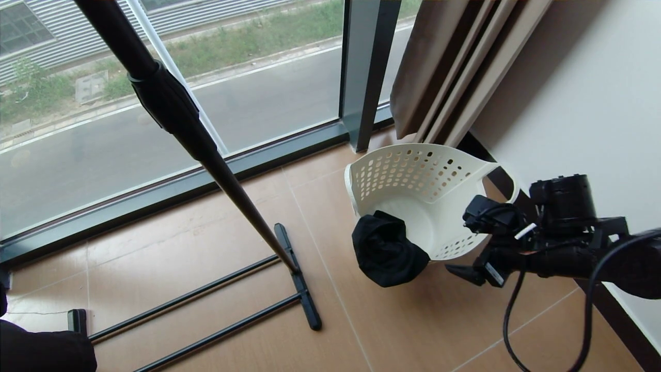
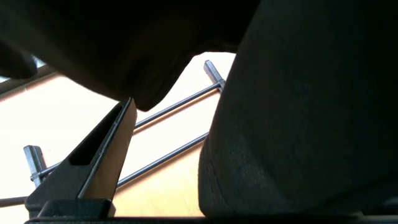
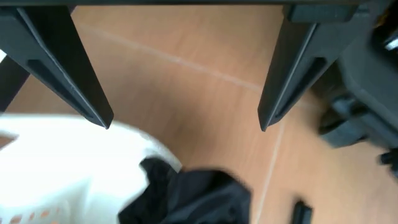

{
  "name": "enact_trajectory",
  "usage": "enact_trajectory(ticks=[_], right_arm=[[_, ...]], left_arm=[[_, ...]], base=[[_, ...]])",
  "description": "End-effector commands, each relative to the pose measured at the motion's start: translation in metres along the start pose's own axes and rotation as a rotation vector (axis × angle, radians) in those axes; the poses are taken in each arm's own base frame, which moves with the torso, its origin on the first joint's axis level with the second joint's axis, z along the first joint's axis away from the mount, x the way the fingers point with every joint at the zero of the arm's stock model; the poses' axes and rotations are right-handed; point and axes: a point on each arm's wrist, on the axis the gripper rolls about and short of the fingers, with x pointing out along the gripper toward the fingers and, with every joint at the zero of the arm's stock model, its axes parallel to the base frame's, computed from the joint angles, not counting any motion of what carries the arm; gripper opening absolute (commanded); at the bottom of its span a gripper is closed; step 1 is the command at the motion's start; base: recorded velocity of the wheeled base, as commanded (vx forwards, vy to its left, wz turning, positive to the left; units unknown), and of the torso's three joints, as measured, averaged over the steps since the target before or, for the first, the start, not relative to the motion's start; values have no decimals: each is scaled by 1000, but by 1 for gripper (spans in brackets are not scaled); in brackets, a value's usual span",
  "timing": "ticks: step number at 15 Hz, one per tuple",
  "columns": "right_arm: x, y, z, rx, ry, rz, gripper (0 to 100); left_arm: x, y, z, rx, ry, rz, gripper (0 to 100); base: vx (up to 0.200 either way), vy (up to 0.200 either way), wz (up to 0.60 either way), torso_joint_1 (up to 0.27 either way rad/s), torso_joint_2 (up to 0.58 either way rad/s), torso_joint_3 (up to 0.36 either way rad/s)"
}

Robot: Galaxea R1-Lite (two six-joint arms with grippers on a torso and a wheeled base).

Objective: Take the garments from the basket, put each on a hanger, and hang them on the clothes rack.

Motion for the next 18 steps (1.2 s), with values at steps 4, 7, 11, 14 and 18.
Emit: enact_trajectory(ticks=[4,7,11,14,18], right_arm=[[79,-17,33,-43,-42,1,100],[92,-18,40,-52,-57,1,100],[130,-17,47,-148,-69,3,100],[144,-21,52,-176,-87,-9,100],[157,-24,52,-197,-84,-27,100]], left_arm=[[0,0,0,0,1,1,100],[0,0,0,0,1,0,100],[0,0,0,0,1,0,100],[0,0,0,0,1,0,100],[0,0,0,0,1,0,100]], base=[[0,0,0,0,0,0],[0,0,0,0,0,0],[0,0,0,0,0,0],[0,0,0,0,0,0],[0,0,0,0,0,0]])
